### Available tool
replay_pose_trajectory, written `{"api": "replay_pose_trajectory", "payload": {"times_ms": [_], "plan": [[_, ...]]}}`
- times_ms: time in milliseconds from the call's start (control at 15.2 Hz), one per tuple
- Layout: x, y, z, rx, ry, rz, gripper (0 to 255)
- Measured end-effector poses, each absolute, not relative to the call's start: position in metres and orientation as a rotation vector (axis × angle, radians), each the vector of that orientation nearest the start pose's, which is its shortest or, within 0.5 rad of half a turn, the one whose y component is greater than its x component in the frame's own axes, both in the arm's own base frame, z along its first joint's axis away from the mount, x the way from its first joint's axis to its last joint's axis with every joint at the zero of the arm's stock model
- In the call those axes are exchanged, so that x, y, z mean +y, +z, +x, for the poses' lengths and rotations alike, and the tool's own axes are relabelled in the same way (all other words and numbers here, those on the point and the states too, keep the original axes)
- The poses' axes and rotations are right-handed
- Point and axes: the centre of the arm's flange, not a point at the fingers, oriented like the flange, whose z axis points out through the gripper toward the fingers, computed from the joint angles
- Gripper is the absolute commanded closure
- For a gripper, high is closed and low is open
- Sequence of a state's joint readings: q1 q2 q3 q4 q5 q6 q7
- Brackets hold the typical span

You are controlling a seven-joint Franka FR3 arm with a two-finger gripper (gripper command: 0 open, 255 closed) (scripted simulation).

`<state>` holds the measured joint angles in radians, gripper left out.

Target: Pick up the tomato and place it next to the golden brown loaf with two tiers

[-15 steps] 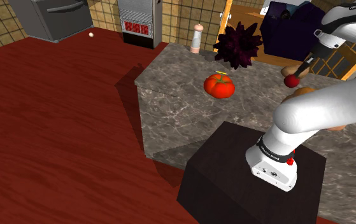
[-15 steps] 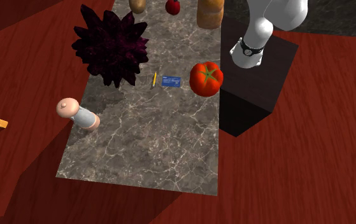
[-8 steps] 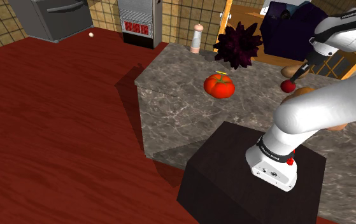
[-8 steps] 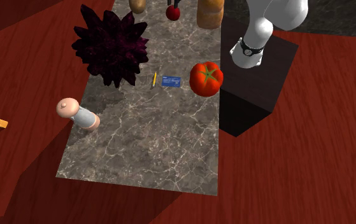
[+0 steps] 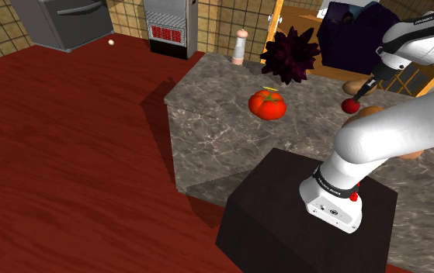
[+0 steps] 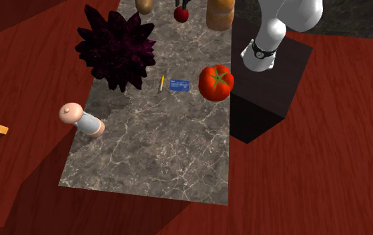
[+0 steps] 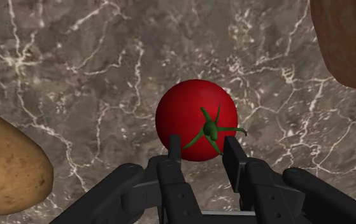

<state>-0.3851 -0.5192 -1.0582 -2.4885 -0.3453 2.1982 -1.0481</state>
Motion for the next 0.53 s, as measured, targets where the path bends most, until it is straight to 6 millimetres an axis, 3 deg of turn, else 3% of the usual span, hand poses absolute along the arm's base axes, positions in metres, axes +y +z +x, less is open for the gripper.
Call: {"api": "replay_pose_trajectory", "payload": {"times_ms": [396,528], "plan": [[-0.437,0.377,0.049,0.200,-0.260,-3.093,0],[-0.438,0.393,0.044,0.199,-0.261,-3.094,0]]}}
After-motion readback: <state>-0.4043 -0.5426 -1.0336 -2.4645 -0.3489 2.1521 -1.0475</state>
